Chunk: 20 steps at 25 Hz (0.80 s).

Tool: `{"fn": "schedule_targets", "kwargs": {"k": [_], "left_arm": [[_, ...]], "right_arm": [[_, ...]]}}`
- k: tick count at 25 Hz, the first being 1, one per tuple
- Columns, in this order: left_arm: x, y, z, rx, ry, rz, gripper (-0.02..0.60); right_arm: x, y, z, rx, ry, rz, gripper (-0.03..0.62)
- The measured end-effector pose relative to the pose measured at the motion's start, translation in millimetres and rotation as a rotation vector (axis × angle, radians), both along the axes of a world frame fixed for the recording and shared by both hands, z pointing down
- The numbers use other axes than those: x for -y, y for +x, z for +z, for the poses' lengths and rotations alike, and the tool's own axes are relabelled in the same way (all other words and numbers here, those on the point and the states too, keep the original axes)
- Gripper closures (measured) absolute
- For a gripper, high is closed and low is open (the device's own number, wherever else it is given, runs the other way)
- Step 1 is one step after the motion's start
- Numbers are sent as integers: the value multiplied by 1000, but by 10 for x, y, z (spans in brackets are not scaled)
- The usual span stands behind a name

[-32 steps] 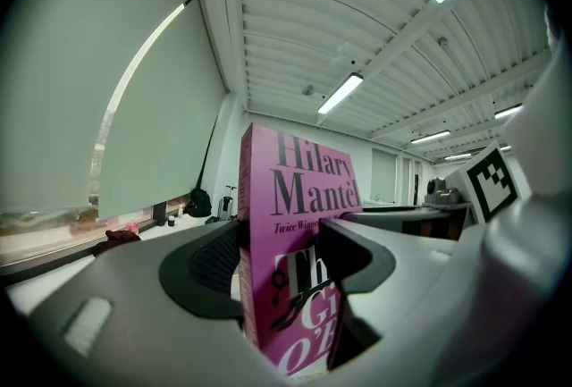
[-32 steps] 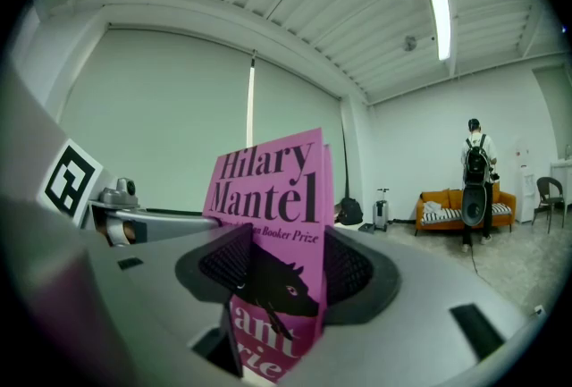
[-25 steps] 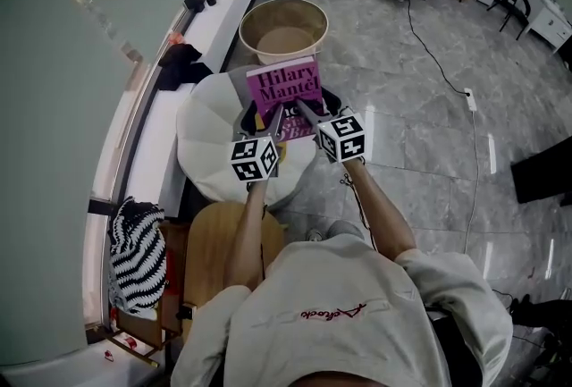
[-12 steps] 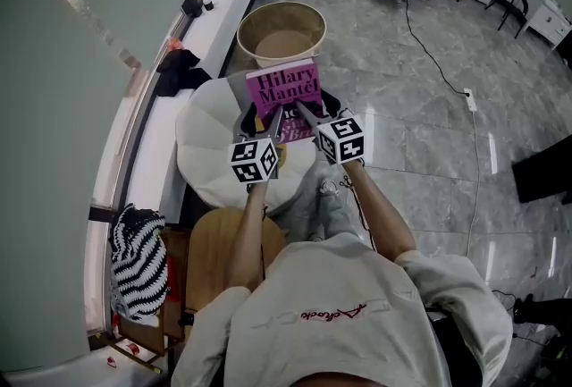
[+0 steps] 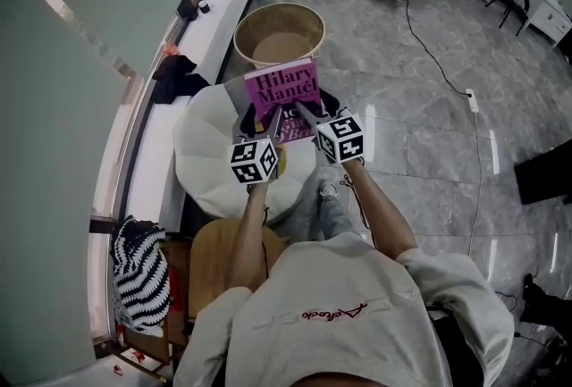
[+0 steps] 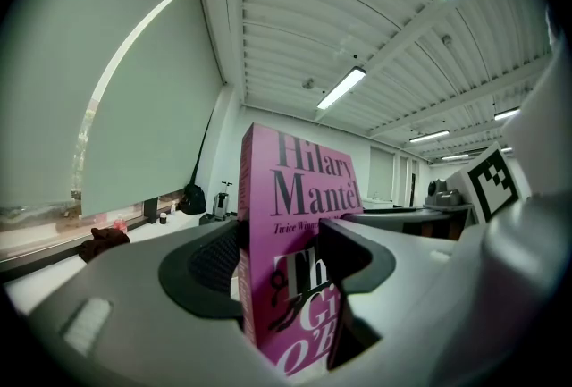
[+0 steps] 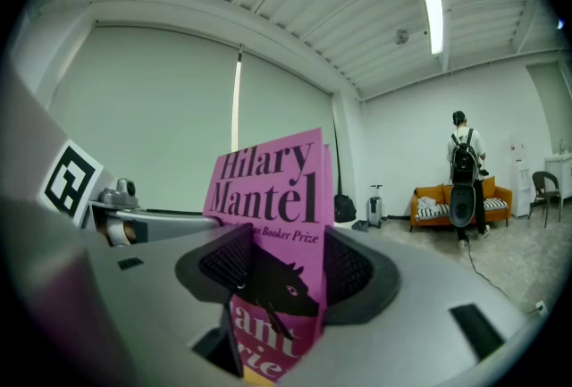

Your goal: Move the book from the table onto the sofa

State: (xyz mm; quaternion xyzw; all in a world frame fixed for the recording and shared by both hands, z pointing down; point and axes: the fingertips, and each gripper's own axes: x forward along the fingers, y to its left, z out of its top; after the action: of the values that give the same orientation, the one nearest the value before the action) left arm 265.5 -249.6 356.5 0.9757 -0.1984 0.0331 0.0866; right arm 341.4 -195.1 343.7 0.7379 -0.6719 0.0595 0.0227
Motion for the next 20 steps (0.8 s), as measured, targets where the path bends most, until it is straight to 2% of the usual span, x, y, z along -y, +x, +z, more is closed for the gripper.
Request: {"fn": "schedule_targets", "kwargs": {"k": [20], "left_arm": [[803,1261,113,42,-33,4,313]], "right_arm": [[812,1272,132,42,-36,-2,341]]}}
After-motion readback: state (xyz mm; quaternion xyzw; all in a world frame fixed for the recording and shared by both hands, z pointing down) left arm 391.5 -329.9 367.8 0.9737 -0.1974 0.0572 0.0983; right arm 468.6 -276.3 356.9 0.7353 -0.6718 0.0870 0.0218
